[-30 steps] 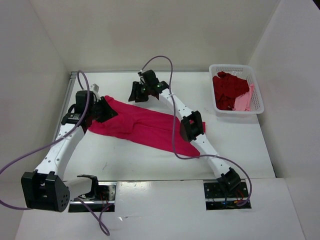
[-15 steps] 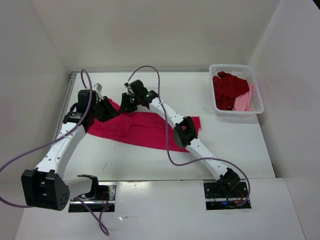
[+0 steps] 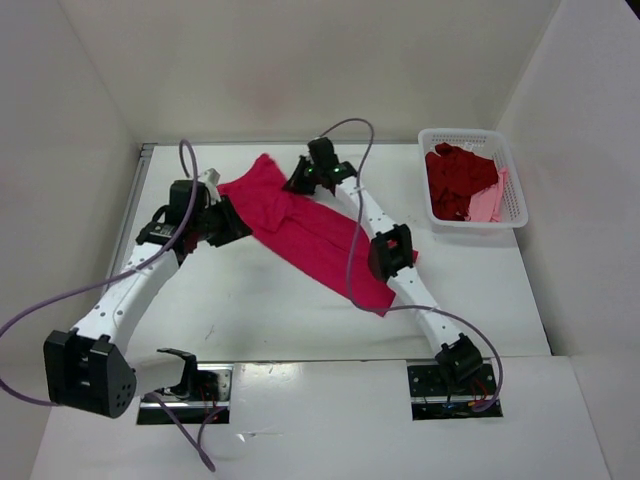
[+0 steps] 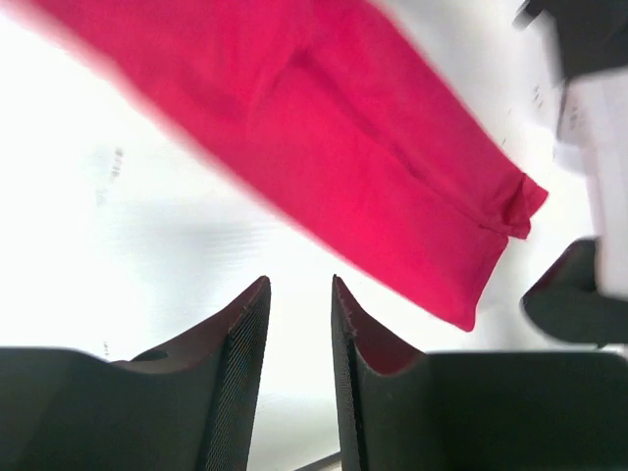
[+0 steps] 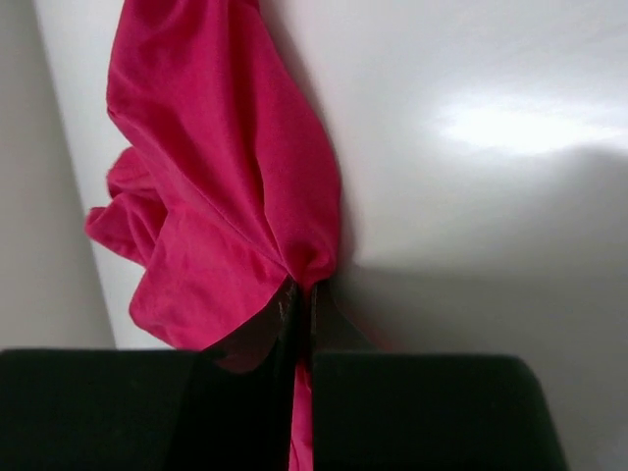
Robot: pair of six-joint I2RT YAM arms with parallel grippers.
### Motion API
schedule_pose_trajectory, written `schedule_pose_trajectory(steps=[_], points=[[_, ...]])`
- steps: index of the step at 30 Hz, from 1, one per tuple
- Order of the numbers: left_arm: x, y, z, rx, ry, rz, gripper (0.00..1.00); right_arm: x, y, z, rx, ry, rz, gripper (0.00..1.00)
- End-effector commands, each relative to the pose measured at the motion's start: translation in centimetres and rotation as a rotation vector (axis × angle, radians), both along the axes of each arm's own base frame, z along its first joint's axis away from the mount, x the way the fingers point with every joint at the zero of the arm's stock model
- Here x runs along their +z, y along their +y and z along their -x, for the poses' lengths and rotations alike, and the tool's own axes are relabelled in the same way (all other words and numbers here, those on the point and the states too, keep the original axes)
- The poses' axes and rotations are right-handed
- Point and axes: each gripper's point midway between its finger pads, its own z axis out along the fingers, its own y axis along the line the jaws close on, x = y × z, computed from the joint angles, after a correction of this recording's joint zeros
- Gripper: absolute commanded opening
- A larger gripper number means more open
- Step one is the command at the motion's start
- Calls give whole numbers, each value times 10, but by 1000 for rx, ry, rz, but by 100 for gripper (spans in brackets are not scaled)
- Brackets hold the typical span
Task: Fold and stack the t-shirts
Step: Rotate the tshirt 80 degrees
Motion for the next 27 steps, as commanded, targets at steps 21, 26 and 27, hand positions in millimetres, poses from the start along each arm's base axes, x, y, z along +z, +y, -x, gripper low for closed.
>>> schedule_pose_trajectory(steps=[21,26,27], points=[[-104,-244,109,-325,349,206,65,353,-212,16,-568,-406,191,44],[-129,-276,120,-325,416,223,65,394,-230,67,-558,-418,212,45],[-132,-278,120,-304,434,235,62,398,-229,74,-540,-412,204,45]])
